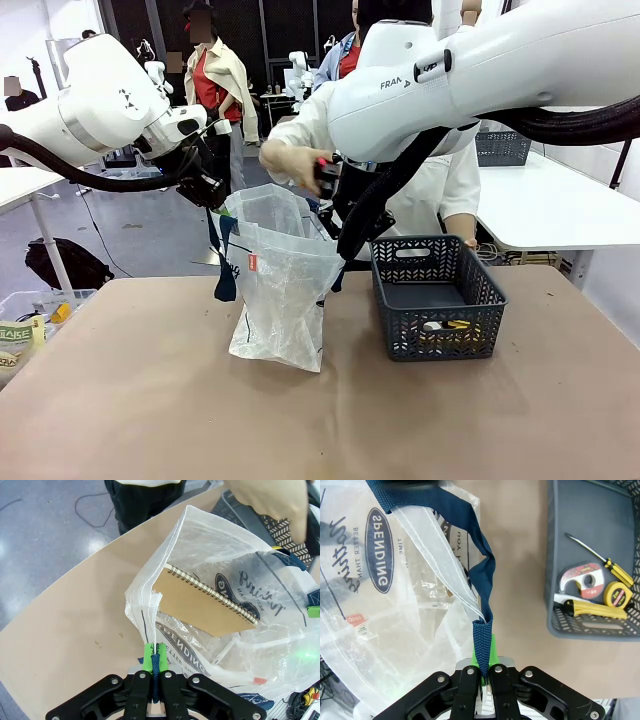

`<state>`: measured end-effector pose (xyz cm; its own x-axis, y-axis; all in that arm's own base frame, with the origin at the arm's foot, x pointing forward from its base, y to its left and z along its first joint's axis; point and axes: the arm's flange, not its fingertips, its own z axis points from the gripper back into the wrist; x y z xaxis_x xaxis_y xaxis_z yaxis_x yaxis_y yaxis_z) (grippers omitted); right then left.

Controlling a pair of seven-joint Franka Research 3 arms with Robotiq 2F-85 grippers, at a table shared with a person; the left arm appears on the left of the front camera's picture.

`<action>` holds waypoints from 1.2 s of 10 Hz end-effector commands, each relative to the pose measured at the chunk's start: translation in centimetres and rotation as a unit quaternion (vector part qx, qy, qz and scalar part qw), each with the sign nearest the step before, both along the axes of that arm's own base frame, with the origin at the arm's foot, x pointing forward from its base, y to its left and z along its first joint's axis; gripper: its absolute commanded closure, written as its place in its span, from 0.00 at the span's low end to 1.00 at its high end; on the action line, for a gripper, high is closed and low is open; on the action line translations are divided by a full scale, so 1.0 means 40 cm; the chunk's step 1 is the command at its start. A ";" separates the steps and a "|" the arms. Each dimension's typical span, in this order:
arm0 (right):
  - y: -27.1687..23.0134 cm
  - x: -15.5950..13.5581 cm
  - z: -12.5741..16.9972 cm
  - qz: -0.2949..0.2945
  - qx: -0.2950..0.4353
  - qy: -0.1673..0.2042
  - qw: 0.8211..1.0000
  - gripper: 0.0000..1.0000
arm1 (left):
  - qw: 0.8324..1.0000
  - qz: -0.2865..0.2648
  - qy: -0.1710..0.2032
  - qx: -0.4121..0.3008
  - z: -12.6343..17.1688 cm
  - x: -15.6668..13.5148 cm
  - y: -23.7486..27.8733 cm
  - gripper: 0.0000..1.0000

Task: Transfer purchased items from the store into the shopping bag.
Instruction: Move the Reusable shopping bag to the right side of the table.

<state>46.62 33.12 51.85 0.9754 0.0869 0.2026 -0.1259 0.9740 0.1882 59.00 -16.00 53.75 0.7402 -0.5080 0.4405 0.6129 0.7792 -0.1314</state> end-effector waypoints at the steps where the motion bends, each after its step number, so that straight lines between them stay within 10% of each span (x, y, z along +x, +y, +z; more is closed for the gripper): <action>1: 0.000 -0.001 -0.001 0.000 -0.001 0.000 1.000 1.00 | 1.000 0.000 -0.001 0.003 0.000 0.001 0.002 1.00; 12: 0.000 -0.001 -0.001 0.000 -0.001 0.000 1.000 1.00 | 1.000 0.000 -0.001 0.003 0.000 0.001 0.002 1.00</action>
<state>46.62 33.11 51.87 0.9753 0.0868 0.2029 -0.1258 0.9740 0.1883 59.01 -16.00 53.75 0.7403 -0.5080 0.4404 0.6129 0.7792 -0.1314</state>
